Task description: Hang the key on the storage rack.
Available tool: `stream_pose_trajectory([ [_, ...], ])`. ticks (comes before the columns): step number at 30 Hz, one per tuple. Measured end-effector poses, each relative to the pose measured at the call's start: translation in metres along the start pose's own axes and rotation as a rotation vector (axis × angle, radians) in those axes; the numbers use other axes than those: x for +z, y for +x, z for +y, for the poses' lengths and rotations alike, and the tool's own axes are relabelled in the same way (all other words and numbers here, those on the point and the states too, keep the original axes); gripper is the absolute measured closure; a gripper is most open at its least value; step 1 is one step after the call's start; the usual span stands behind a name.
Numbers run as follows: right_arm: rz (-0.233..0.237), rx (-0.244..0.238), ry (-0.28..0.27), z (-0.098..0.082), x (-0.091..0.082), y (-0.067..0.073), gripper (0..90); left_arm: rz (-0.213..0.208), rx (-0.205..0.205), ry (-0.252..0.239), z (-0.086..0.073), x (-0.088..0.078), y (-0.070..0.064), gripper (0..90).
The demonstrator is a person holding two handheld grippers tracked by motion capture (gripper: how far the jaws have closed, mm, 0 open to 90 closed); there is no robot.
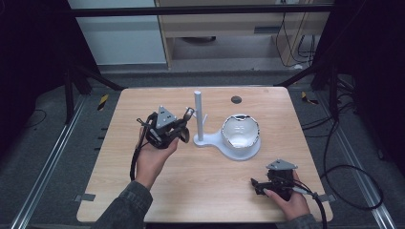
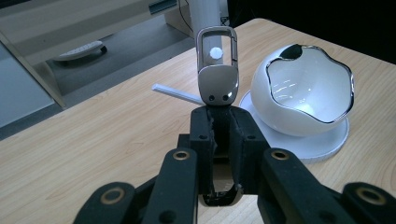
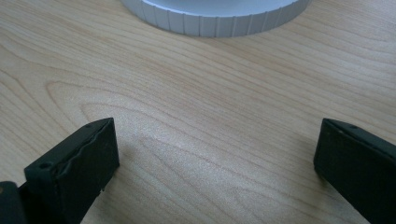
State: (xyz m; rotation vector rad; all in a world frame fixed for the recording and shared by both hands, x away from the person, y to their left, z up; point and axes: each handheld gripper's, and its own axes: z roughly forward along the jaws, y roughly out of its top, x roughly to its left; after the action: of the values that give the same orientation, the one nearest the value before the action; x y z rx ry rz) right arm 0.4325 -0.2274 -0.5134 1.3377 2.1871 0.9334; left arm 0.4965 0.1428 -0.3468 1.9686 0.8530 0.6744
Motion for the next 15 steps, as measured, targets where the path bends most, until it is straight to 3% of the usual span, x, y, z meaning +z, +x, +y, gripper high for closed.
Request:
stream_pose_trajectory([
  [15, 0.0, 0.0, 0.0, 0.0, 0.0, 0.0, 0.4, -0.001, -0.008, 0.007, -0.001, 0.013, -0.001, 80.1],
])
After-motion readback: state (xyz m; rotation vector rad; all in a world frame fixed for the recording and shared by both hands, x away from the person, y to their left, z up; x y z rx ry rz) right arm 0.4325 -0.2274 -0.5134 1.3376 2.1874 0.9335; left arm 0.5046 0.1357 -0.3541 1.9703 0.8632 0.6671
